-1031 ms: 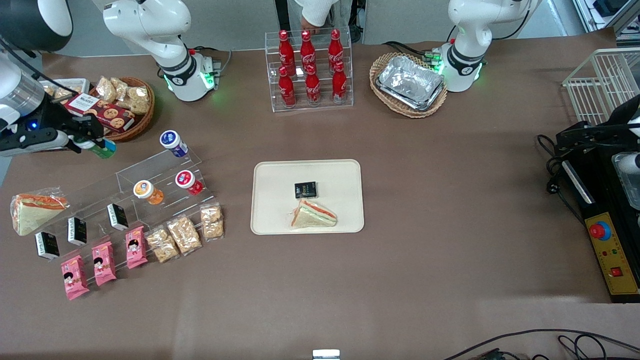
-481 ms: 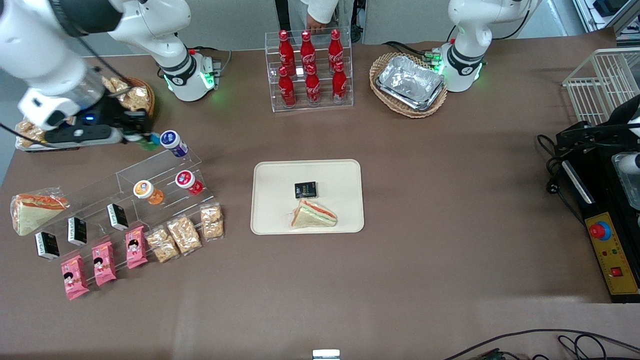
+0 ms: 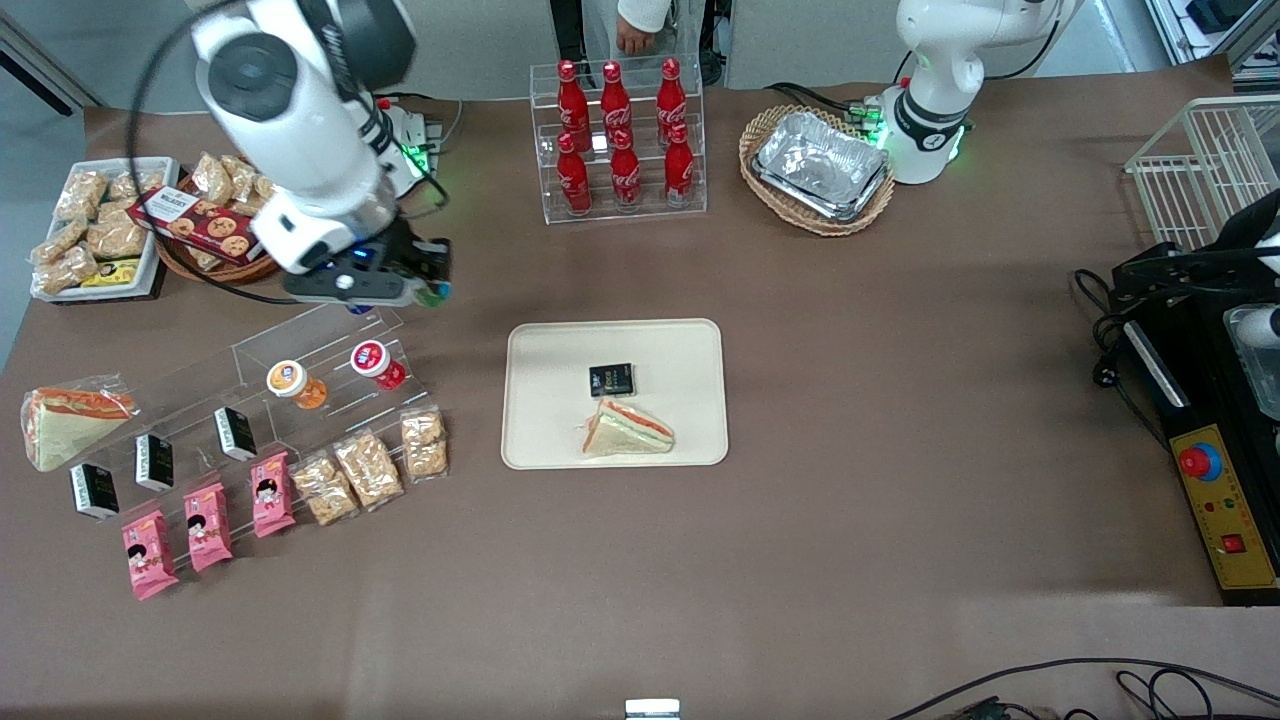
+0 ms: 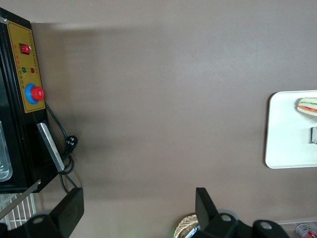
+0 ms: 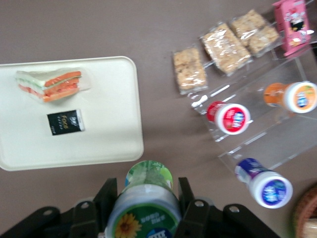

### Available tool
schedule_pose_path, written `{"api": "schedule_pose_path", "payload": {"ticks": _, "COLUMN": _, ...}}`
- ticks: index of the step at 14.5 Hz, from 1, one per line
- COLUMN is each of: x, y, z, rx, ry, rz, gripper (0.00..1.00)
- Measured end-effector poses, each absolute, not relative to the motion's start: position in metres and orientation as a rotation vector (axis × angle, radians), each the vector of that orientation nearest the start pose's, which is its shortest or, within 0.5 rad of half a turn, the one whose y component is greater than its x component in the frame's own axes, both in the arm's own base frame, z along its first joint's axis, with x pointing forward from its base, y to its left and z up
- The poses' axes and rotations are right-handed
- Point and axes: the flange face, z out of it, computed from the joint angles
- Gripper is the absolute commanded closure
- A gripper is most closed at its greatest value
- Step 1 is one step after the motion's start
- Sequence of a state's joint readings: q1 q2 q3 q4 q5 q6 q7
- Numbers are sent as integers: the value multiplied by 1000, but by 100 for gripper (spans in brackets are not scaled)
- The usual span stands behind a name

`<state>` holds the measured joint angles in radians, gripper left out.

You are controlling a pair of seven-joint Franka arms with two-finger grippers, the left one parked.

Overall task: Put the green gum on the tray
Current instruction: 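Carry the green-capped bottle over to the cream tray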

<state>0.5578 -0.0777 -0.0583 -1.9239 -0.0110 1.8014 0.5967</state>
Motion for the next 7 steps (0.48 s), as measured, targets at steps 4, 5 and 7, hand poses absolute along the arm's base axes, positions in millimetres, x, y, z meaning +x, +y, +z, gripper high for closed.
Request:
{"api": "schedule_pose_path", "payload": {"ticks": 4, "x": 470, "y": 310, "z": 468, "rx": -3158, "ry": 225, "rz": 20, "gripper": 83}}
{"api": "schedule_pose_path", "payload": {"ticks": 5, "x": 471, "y": 319, "z": 456, "rx": -3154, "ry": 243, "rz": 11, "gripper": 83}}
{"api": "schedule_pose_path", "payload": {"ticks": 7, "x": 473, "y": 332, "z": 431, "rx": -3146, "ry": 263, "rz": -8, "gripper": 83}}
